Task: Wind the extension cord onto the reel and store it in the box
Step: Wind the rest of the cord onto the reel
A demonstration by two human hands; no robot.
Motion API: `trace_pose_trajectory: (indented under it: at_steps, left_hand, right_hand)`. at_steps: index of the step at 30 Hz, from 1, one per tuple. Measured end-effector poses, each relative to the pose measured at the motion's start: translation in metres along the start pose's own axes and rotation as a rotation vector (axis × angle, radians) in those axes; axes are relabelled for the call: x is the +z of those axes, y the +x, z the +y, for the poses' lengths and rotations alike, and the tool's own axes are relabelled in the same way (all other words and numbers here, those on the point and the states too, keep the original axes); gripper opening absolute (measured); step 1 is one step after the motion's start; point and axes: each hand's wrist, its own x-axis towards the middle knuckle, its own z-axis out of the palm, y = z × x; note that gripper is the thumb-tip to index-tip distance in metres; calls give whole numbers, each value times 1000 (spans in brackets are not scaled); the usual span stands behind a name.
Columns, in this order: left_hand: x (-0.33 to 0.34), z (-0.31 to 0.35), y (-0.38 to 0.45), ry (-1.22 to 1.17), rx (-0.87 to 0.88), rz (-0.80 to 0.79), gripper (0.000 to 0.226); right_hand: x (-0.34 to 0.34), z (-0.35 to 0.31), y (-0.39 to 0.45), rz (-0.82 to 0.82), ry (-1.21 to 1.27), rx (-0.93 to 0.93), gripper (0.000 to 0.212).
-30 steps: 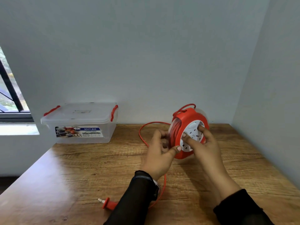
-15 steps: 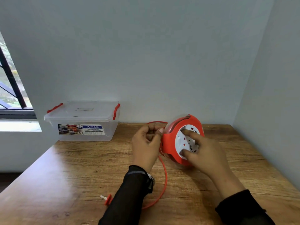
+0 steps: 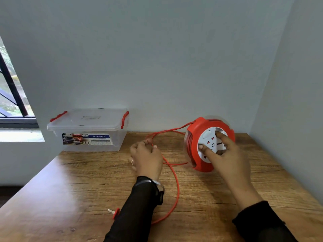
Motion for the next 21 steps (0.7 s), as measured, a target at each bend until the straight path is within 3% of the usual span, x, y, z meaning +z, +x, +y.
trace_pose_trajectory:
  at_steps: [2, 4, 5, 8, 10, 15, 21]
  left_hand:
    - [-1, 3, -7, 191, 173, 99, 21]
    - [-3, 11, -18, 35, 448, 111, 14]
    - [-4, 15, -24, -51, 513, 33, 9]
    - [2, 19, -38, -108, 393, -268, 17]
    - [10, 15, -43, -31, 308, -364, 23]
    - [21, 3, -44, -112, 116, -488, 47]
    - [24, 0, -43, -242, 166, -490, 40]
  right_hand:
    - [1, 1, 0, 6, 4, 11, 69]
    - [3, 1, -1, 5, 12, 17, 69]
    - [4, 1, -1, 6, 17, 17, 69]
    - [3, -2, -1, 9, 22, 16, 67]
    - [2, -4, -1, 14, 7, 15, 67]
    - [0, -8, -4, 34, 21, 6, 66]
    - [3, -18, -12, 13, 98, -3, 67]
